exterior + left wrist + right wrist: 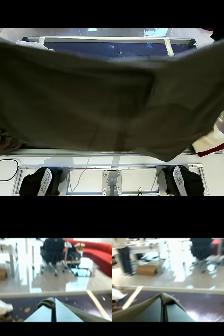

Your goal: Fold the shirts.

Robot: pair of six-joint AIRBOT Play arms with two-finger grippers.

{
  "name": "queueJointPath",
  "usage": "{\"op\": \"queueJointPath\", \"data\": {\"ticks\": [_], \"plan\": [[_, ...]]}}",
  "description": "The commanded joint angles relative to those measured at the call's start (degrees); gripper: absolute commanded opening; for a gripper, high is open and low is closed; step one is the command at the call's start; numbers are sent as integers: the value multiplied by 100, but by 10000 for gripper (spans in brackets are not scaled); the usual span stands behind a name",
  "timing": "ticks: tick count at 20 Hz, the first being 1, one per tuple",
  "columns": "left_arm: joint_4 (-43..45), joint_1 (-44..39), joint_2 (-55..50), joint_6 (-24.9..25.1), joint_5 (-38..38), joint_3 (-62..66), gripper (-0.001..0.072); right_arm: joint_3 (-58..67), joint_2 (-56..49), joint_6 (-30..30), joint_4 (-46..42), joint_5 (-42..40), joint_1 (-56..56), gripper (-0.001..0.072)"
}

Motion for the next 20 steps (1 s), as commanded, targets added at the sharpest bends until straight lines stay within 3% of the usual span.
{"op": "queueJointPath", "data": {"ticks": [1,4,7,9,11,13,15,20], "plan": [[-101,-138,-1008,-114,-866,35,8,195,-1471,-404,780,553,313,23],[415,-793,-1971,-83,-992,-323,8,146,-2894,-407,-264,745,1331,23],[1917,-1547,-2979,-323,-275,-844,8,114,-4140,-350,-1469,20,2223,23],[3375,-1784,-3700,-1478,525,-927,8,114,-4826,-319,-1628,-892,2507,23],[4170,-1773,-4249,-2632,1274,-927,8,114,-5300,-212,-1467,-1749,2551,23],[4286,-1768,-4586,-2944,1659,-925,8,116,-5580,-188,-1397,-2326,2529,23],[4225,-1808,-4835,-2918,1567,-927,9,116,-5705,-197,-1410,-2468,2524,23],[4170,-1825,-5117,-2920,1034,-931,9,111,-5761,-208,-1950,-1707,2533,24]]}}
